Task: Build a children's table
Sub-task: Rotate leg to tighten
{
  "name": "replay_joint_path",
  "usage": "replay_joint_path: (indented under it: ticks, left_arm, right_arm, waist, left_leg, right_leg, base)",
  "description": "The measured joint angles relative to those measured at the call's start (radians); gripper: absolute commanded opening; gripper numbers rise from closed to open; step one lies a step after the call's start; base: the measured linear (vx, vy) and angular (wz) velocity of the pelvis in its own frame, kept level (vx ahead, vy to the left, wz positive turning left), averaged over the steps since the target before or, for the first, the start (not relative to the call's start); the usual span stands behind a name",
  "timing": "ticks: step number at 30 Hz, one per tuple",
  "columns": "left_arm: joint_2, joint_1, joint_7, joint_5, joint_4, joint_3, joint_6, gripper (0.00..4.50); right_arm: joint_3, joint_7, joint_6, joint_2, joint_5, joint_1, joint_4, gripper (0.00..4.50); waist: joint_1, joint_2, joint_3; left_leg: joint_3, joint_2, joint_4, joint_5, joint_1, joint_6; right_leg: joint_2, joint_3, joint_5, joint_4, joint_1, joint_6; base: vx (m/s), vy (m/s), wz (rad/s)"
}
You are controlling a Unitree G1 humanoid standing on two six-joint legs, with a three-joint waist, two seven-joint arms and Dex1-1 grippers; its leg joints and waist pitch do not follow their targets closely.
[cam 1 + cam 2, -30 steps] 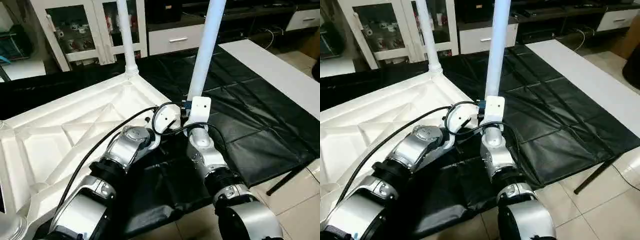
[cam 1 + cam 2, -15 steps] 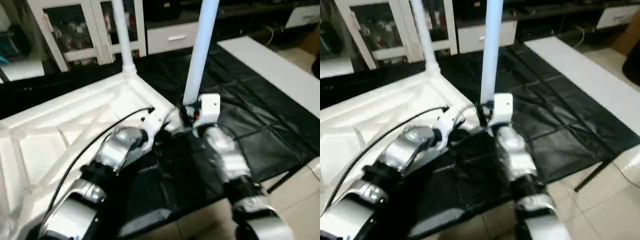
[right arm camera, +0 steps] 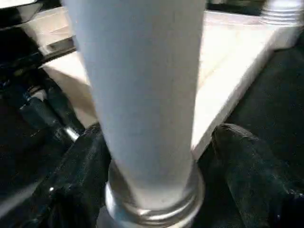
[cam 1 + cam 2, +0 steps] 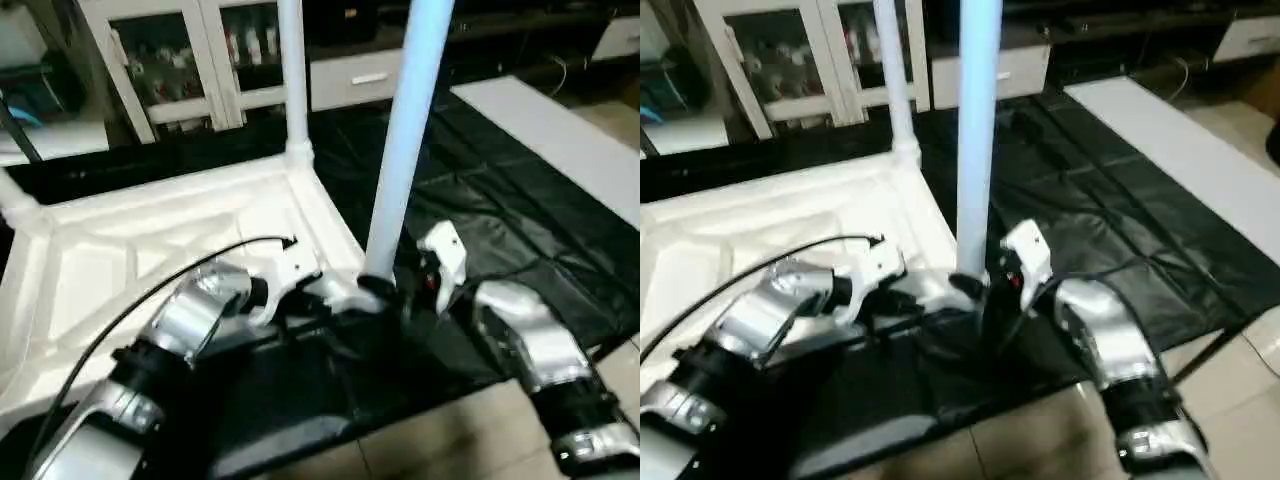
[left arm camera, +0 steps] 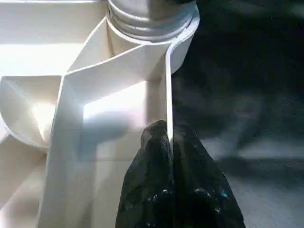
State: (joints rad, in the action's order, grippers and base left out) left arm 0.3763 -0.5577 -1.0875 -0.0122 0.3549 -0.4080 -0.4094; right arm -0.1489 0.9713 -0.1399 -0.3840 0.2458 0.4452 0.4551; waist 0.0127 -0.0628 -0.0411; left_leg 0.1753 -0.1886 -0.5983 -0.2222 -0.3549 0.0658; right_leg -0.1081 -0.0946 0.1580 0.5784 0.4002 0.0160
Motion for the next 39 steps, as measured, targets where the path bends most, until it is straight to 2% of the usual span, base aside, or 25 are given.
replay_joint_path:
  ticks: [4, 8, 9, 13, 15, 18, 19, 25, 36, 39]
  left_arm:
    - [0.005, 0.003, -0.020, 0.000, -0.015, -0.006, -0.009, 0.00]
    - [0.009, 0.006, -0.025, -0.001, -0.034, -0.018, -0.015, 0.00]
    - [0.009, 0.007, -0.027, -0.001, -0.038, -0.019, -0.018, 0.00]
    - [0.012, 0.011, -0.029, -0.003, -0.049, -0.020, -0.026, 0.00]
    - [0.013, 0.013, -0.029, -0.004, -0.054, -0.020, -0.028, 0.00]
    - [0.015, 0.017, -0.028, -0.004, -0.061, -0.020, -0.030, 0.00]
    - [0.015, 0.017, -0.028, -0.004, -0.064, -0.021, -0.033, 0.00]
    - [0.016, 0.017, -0.028, -0.004, -0.066, -0.021, -0.038, 0.00]
    - [0.016, 0.018, -0.028, -0.005, -0.070, -0.022, -0.046, 0.00]
    - [0.017, 0.019, -0.017, -0.006, -0.067, -0.015, -0.045, 0.00]
  right_arm:
    - [-0.021, 0.070, 0.028, -0.022, -0.005, 0.028, 0.041, 3.49]
    - [-0.025, 0.122, 0.044, -0.030, -0.013, 0.036, 0.068, 3.49]
    - [-0.026, 0.135, 0.048, -0.030, -0.015, 0.039, 0.074, 3.25]
    - [-0.029, 0.172, 0.065, -0.024, -0.016, 0.055, 0.103, 3.11]
    - [-0.029, 0.184, 0.065, -0.021, -0.013, 0.065, 0.117, 2.78]
    - [-0.029, 0.200, 0.066, -0.018, -0.012, 0.066, 0.119, 2.60]
    - [-0.029, 0.203, 0.066, -0.018, -0.012, 0.065, 0.119, 2.36]
    - [-0.029, 0.211, 0.082, -0.017, -0.014, 0.067, 0.126, 2.16]
    - [-0.023, 0.226, 0.089, -0.014, -0.015, 0.071, 0.141, 2.12]
    - [-0.017, 0.193, 0.128, 0.012, -0.027, 0.083, 0.180, 2.11]
  waist:
    - [0.005, 0.000, 0.000]
    - [0.018, 0.000, 0.000]
    - [0.021, 0.000, 0.000]
    - [0.021, 0.000, 0.000]
    - [0.021, 0.000, 0.000]
    - [0.021, 0.000, 0.000]
    - [0.021, 0.000, 0.000]
    - [0.021, 0.000, 0.000]
    - [0.021, 0.000, 0.001]
    - [0.018, 0.001, 0.001]
  left_leg:
    - [0.000, 0.000, 0.000, 0.000, -0.001, 0.000]
    - [0.001, 0.000, -0.001, 0.001, -0.001, -0.002]
    - [0.001, 0.000, -0.001, 0.002, -0.001, -0.003]
    - [0.001, 0.000, -0.001, 0.003, -0.001, -0.004]
    - [0.001, -0.001, -0.001, 0.003, -0.001, -0.004]
    - [0.001, -0.001, -0.001, 0.003, -0.001, -0.004]
    - [0.001, -0.001, -0.001, 0.003, -0.001, -0.004]
    - [0.001, -0.001, -0.003, 0.003, -0.001, -0.004]
    - [0.001, -0.001, -0.003, 0.003, -0.001, -0.006]
    - [0.001, -0.001, -0.003, 0.004, 0.000, -0.006]
  right_leg:
    - [0.000, 0.000, 0.000, 0.000, 0.000, 0.000]
    - [0.000, 0.000, 0.000, 0.000, 0.001, 0.000]
    - [0.000, 0.000, 0.000, 0.000, 0.001, 0.000]
    - [0.000, 0.000, 0.000, 0.000, 0.001, 0.000]
    - [0.000, 0.000, 0.000, 0.000, 0.001, 0.000]
    - [0.000, 0.000, 0.000, 0.000, 0.001, 0.000]
    - [0.000, 0.000, 0.000, 0.000, 0.001, 0.000]
    - [0.000, 0.000, 0.000, 0.001, 0.001, 0.000]
    - [0.000, 0.000, 0.000, 0.001, 0.000, 0.000]
    - [0.000, 0.000, 0.000, 0.002, 0.000, 0.000]
  base:
    - [0.000, 0.000, 0.00]
    - [0.000, 0.000, 0.00]
    - [0.000, 0.000, 0.00]
    - [0.000, 0.000, 0.00]
    - [0.000, 0.000, 0.00]
    - [0.000, 0.000, 0.00]
    - [0.000, 0.000, 0.00]
    - [0.000, 0.000, 0.00]
    - [0.000, 0.000, 0.00]
    - [0.000, 0.000, 0.00]
